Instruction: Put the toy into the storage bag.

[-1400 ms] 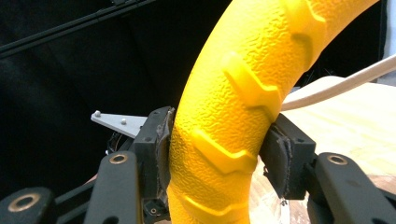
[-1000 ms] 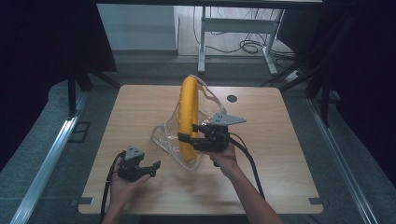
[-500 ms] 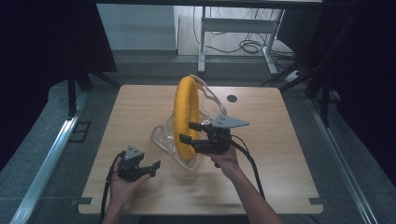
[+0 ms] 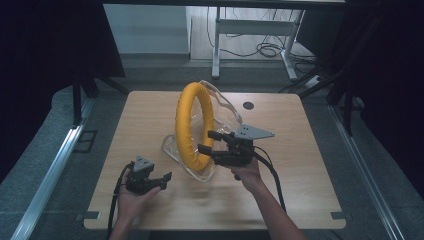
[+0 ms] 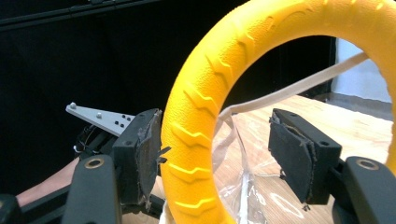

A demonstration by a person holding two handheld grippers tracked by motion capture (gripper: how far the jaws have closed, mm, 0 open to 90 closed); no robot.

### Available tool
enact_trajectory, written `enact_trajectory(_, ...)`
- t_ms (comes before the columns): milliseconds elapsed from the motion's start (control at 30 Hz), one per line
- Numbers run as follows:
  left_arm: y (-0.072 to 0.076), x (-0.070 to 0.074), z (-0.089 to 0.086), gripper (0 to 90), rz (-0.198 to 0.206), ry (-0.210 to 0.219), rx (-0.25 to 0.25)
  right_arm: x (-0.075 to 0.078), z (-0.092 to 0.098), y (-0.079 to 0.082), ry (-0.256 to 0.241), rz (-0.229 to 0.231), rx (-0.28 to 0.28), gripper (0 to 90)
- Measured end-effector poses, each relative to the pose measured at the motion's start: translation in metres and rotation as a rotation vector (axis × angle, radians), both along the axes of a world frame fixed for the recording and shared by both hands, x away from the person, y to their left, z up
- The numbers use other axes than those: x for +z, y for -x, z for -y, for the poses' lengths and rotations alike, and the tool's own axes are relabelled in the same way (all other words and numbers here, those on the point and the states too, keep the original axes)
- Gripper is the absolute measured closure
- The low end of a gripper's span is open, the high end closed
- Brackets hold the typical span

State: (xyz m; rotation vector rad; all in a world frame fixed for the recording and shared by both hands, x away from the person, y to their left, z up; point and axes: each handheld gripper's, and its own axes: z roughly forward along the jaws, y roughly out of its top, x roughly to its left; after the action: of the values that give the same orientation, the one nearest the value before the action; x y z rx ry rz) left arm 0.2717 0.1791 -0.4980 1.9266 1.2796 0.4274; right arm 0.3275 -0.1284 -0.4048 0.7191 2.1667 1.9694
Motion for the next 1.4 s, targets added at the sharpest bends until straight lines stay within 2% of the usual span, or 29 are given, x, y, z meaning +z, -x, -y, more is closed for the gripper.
enact_trajectory(200, 0.0, 0.0, 0.0, 25.6, 0.001, -0.001, -0.001, -0.004, 0.009, 0.0, 0.009, -0.006, -0.015, 35.1)
enact_trajectory(700, 0.0, 0.0, 0.001, 25.5, 0.001, -0.005, 0.002, -0.018, 0.054, 0.001, 0.03, -0.033, -0.097, 37.9)
enact_trajectory(733, 0.0, 0.0, 0.0, 25.5, 0.001, -0.003, 0.005, -0.022, 0.061, 0.003, 0.038, -0.032, -0.113, 38.0)
enact_trajectory(800, 0.0, 0.0, 0.0, 25.5, 0.0, -0.001, 0.007, -0.024, 0.064, 0.003, 0.039, -0.032, -0.118, 38.0)
enact_trajectory(1133, 0.0, -0.001, 0.001, 25.6, -0.004, -0.004, 0.002, -0.048, 0.103, 0.006, 0.063, -0.075, -0.194, 39.2)
enact_trajectory(1400, 0.0, -0.001, 0.001, 25.6, -0.004, -0.006, 0.002, -0.068, 0.12, 0.009, 0.079, -0.106, -0.238, 40.0)
